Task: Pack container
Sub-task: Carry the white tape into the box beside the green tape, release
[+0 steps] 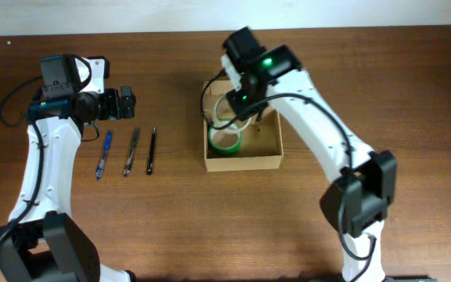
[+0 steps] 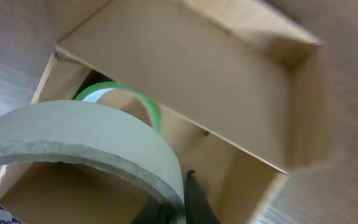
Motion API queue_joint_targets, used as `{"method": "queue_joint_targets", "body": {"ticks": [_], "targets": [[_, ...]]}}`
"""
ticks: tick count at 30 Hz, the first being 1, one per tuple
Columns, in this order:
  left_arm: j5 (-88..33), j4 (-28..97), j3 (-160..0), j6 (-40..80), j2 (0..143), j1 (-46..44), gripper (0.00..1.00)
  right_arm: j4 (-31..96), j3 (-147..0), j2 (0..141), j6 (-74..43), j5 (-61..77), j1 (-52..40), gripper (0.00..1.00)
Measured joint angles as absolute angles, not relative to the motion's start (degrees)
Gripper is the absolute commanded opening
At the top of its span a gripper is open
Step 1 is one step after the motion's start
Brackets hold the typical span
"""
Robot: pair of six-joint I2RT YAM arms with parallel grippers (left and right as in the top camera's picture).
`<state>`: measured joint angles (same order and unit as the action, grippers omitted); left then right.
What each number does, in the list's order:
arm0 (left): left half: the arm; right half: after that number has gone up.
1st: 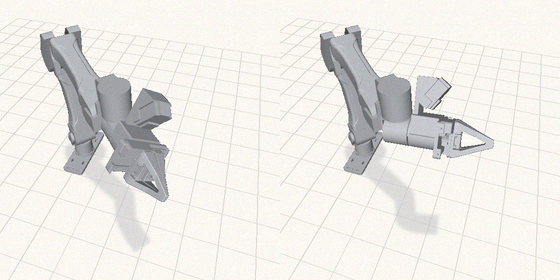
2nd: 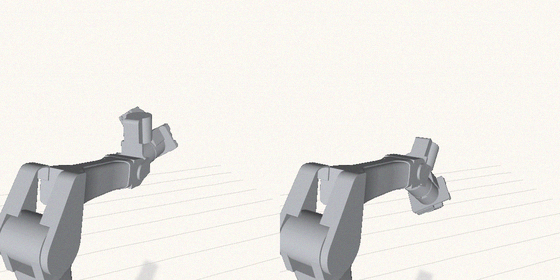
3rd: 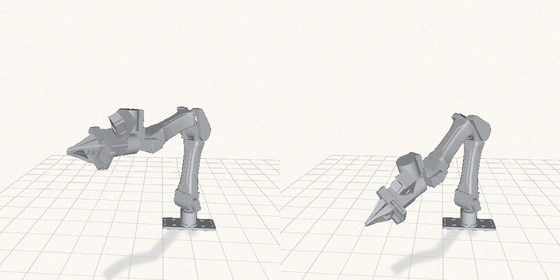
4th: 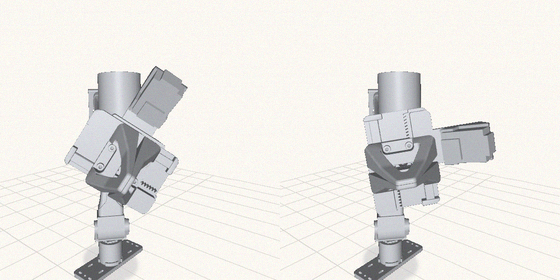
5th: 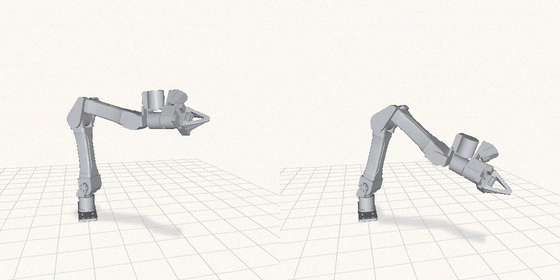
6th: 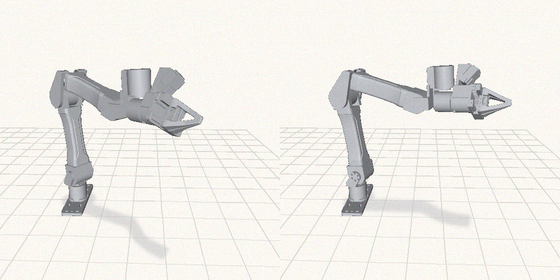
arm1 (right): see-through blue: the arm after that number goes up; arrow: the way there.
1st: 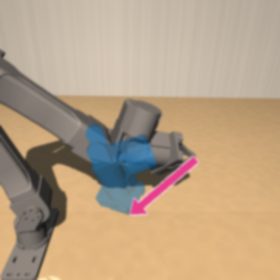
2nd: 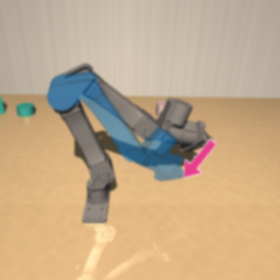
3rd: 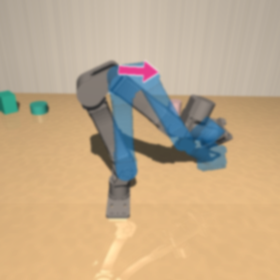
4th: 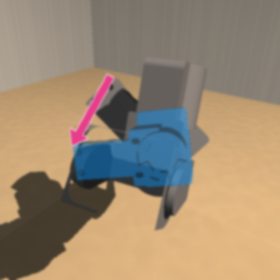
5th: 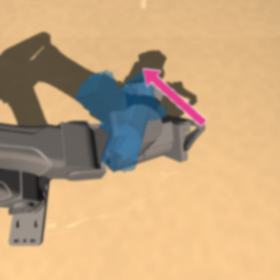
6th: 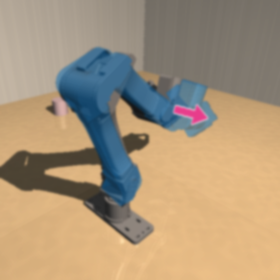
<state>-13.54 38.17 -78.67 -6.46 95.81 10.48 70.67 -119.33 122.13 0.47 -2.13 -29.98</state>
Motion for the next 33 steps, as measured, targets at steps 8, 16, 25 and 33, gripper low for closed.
{"method": "queue_joint_targets", "body": {"ticks": [8, 16, 25, 33], "targets": [[-13.54, 38.17, -78.67, -6.46, 95.81, 10.48, 0.99, 70.5, -119.33, 125.12, 0.43, -1.43, -32.08, 0.04], [-13.54, 38.15, -78.67, -6.46, 95.81, 10.48, 0.99, 68.66, -116.09, 125.86, 0.23, -1.39, -32.1, 0.04], [-13.54, 38.17, -78.67, -6.46, 95.81, 10.48, 0.99, 64.1, -108.57, 125.86, 0.1, -1.3, -32.1, 0.29], [-13.54, 38.2, -78.67, -6.46, 95.81, 10.48, 0.99, 68.29, -110.15, 125.82, 0.14, -4.78, -32.1, 0.5]]}}
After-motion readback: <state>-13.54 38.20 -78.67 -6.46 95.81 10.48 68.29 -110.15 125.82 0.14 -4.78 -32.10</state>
